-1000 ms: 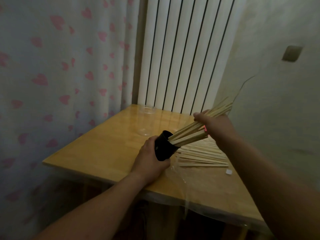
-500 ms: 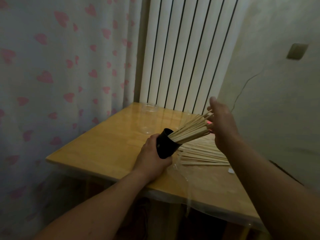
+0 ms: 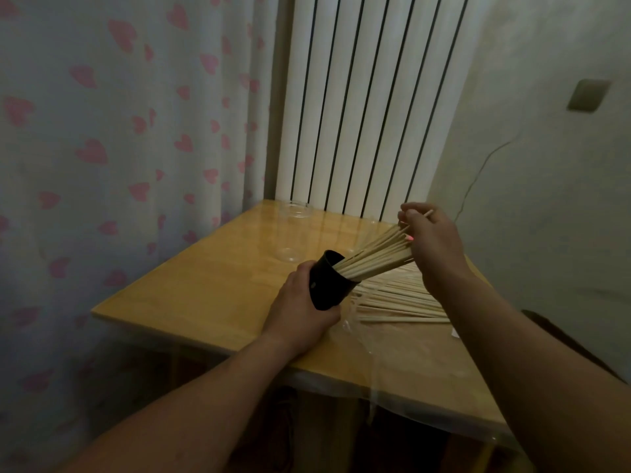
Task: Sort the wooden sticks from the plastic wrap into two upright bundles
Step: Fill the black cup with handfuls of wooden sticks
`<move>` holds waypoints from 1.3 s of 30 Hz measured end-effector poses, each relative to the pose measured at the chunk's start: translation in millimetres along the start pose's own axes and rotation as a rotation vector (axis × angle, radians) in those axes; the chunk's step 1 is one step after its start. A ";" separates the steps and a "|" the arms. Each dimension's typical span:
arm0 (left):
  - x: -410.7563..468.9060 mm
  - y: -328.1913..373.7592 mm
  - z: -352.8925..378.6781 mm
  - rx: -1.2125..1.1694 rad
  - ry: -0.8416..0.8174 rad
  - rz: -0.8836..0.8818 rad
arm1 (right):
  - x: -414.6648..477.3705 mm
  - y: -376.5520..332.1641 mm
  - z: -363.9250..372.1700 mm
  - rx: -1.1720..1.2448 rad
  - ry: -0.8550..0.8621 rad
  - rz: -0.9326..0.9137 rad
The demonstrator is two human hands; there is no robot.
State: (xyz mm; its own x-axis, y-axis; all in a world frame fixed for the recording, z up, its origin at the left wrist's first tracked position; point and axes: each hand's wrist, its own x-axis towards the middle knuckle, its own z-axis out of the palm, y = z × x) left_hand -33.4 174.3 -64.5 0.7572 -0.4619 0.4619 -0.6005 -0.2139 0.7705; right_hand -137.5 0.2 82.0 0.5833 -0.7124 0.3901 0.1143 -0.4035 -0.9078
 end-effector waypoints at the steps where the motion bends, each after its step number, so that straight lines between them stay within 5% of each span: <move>1: -0.3 0.0 0.0 -0.001 -0.001 0.000 | -0.4 0.2 -0.3 0.009 -0.016 0.025; 5: 0.0 -0.2 0.1 -0.013 -0.005 -0.010 | -4.8 3.1 -1.6 0.210 -0.195 0.255; 9: 0.5 -1.7 0.4 -0.033 -0.002 -0.030 | -8.2 20.2 -9.7 0.491 -0.162 0.295; 17: 0.1 -0.8 0.9 -0.031 -0.008 -0.030 | -34.5 54.2 0.4 0.169 -0.632 0.121; 25: -3.4 4.8 0.3 0.059 -0.064 0.076 | -19.3 44.3 51.8 0.434 -0.160 0.260; 32: -3.5 5.2 -0.5 0.029 -0.057 0.055 | -27.7 46.4 47.9 0.313 -0.201 0.207; 39: -1.4 3.3 0.1 0.011 -0.036 0.029 | -17.4 47.4 29.2 0.496 -0.178 0.185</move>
State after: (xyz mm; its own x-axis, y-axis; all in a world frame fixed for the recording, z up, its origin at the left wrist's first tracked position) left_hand -36.4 174.1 -62.6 0.7295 -0.4990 0.4678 -0.6252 -0.2092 0.7519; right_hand -118.7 10.3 27.7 0.7517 -0.6203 0.2241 0.3363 0.0682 -0.9393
